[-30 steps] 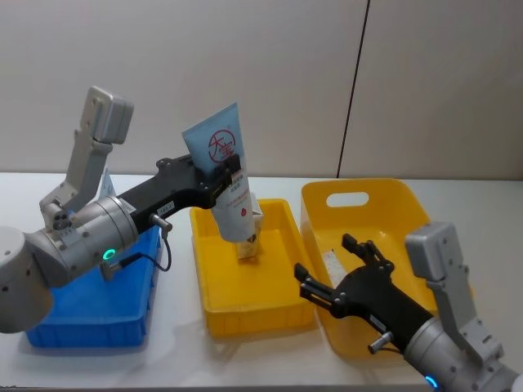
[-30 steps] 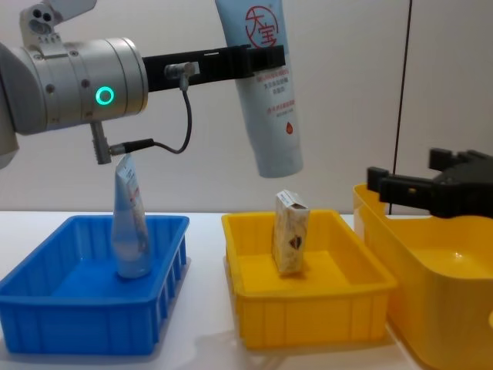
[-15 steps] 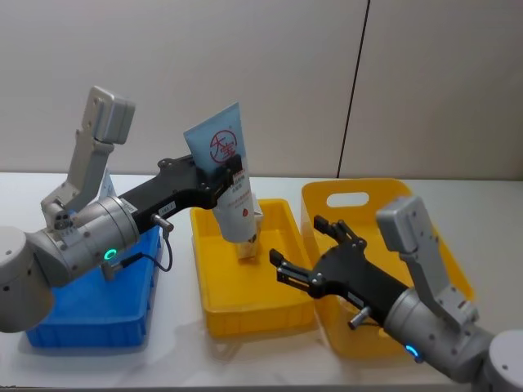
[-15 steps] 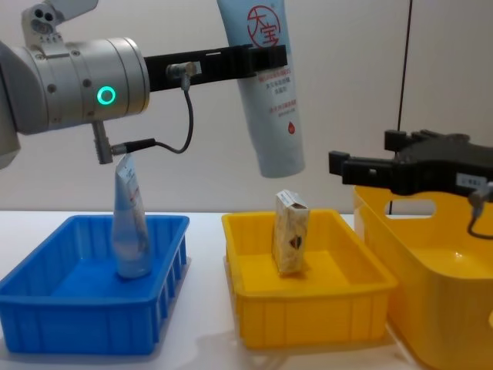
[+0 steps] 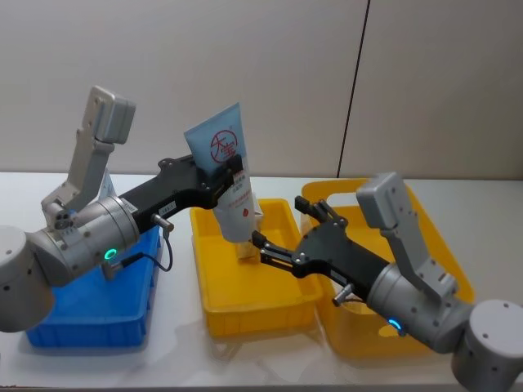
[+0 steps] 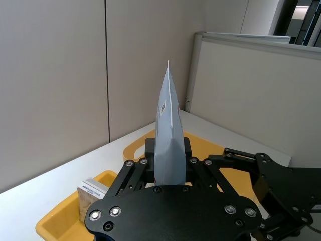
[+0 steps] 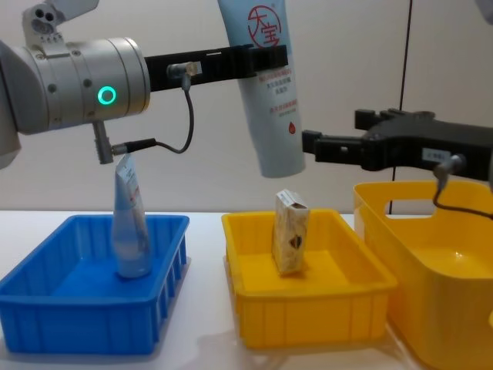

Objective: Bimanual collaborative sorting of washing and personal care products

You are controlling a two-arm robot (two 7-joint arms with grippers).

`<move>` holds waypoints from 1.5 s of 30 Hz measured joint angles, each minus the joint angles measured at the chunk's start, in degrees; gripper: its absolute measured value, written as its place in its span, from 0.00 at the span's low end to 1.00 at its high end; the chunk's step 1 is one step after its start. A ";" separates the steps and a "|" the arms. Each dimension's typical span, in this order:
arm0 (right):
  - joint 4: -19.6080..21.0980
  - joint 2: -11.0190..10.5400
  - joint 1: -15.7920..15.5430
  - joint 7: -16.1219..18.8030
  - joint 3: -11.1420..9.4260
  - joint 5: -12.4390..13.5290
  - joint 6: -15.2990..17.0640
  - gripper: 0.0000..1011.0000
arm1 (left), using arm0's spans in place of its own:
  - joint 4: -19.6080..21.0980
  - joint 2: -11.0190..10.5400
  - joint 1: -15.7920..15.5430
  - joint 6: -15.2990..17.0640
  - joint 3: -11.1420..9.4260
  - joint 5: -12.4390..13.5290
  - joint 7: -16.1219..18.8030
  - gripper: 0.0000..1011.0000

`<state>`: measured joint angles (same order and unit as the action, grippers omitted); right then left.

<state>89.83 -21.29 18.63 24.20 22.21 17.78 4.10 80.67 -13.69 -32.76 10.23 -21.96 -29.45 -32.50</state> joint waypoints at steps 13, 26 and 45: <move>-6.57 2.42 6.05 3.30 2.49 1.10 -1.28 0.99 | 0.00 -0.01 0.00 0.00 0.00 0.00 0.00 0.24; -12.65 4.71 10.48 6.14 4.17 2.99 -1.94 0.85 | 0.00 -0.01 0.00 0.00 0.00 0.01 0.00 0.24; -17.42 6.64 13.28 7.13 5.41 4.79 -2.71 0.40 | 0.00 -0.03 0.00 0.00 0.01 0.02 0.05 0.28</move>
<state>72.42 -14.65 31.91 31.33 27.61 22.57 1.39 80.67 -13.72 -32.75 10.23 -21.95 -29.43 -32.45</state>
